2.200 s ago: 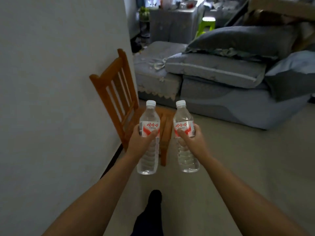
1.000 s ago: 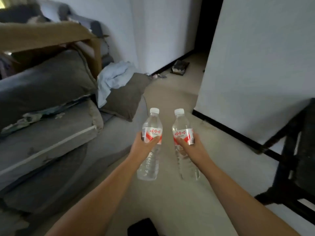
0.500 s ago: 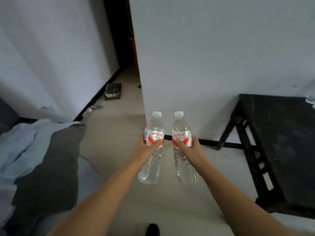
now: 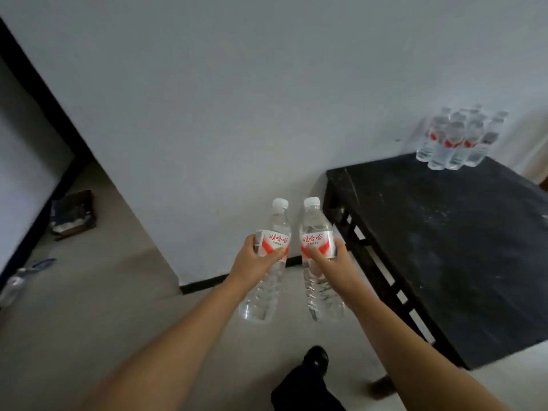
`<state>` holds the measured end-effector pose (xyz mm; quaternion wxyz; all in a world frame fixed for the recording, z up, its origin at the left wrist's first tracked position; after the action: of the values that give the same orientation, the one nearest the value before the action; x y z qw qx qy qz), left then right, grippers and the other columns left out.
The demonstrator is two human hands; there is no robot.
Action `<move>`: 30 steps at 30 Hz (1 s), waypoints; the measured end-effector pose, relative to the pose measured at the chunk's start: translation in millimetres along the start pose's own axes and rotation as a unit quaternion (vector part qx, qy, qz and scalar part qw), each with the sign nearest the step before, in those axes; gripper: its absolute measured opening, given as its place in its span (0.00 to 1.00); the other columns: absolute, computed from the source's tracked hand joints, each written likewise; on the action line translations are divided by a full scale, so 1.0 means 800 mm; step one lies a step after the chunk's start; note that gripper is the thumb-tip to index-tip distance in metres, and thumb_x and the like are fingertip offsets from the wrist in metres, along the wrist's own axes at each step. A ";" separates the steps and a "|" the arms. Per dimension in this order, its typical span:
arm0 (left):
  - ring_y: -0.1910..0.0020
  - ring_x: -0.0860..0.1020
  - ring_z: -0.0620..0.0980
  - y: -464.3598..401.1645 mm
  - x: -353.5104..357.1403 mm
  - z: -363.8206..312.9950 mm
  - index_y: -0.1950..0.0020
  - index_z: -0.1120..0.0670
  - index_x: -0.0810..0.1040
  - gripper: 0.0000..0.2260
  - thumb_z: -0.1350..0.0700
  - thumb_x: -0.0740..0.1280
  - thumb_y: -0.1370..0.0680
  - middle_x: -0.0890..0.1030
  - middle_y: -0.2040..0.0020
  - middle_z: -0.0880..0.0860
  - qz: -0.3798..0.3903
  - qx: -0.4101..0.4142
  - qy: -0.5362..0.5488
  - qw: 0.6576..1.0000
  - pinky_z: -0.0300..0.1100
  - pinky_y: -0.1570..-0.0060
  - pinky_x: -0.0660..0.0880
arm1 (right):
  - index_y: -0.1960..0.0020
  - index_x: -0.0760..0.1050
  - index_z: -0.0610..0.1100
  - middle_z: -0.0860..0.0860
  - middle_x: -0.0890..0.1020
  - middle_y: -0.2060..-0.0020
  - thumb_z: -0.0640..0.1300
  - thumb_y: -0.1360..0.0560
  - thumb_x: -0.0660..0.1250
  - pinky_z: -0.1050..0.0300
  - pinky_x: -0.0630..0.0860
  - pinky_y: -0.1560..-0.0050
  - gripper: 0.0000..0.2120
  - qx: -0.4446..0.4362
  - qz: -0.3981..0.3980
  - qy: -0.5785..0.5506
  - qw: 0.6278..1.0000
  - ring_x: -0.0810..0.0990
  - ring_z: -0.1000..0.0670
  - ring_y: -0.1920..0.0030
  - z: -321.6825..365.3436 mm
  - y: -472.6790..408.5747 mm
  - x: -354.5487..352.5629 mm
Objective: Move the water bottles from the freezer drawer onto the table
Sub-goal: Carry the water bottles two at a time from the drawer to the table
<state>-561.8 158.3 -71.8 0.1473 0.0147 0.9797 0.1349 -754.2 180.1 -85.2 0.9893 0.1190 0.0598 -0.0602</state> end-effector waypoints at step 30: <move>0.48 0.81 0.49 -0.513 0.496 -0.253 0.39 0.54 0.72 0.31 0.53 0.78 0.40 0.82 0.47 0.53 0.322 0.062 -0.123 0.937 0.48 0.44 0.78 | 0.39 0.70 0.47 0.52 0.82 0.50 0.56 0.34 0.76 0.54 0.80 0.50 0.29 0.127 -0.324 0.014 0.938 0.82 0.50 0.49 0.005 -0.423 -0.419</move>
<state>-996.1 -262.3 -108.3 0.2139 0.3553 0.9031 0.1116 -1129.0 -112.1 -114.5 0.8920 0.2187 0.1011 -0.3824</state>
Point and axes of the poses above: each hand's wrist, its own y-axis away from the middle knuckle, its own x-axis out of the palm, z = x × y, the point moved 8 cm from there along -y, towards the middle knuckle
